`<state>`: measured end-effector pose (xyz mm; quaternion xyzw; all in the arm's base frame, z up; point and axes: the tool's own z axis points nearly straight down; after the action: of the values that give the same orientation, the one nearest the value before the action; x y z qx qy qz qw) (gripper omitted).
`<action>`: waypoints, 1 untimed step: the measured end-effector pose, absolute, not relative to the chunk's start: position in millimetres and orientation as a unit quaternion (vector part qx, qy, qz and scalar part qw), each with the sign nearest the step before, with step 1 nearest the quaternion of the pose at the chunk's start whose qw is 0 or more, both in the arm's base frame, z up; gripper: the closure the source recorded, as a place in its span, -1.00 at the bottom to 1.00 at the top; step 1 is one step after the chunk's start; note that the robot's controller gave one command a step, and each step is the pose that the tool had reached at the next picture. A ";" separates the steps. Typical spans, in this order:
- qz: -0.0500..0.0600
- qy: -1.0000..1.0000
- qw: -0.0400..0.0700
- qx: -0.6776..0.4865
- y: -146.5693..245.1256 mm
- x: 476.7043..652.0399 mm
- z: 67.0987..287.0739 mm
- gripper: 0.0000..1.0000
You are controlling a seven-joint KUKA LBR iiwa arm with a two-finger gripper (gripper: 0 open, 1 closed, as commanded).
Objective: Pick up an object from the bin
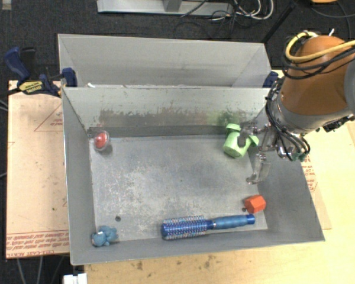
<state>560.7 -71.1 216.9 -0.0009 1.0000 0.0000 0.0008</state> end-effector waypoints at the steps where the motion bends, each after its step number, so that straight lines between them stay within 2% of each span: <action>1: 0.001 0.999 -0.004 -0.048 -100.6 521.5 82.0 -1.00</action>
Offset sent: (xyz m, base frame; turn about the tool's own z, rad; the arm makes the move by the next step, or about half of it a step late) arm -0.0369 -0.0293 -0.1301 -0.0966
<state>521.5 -100.6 82.0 -0.0475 0.9989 0.0010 -0.0037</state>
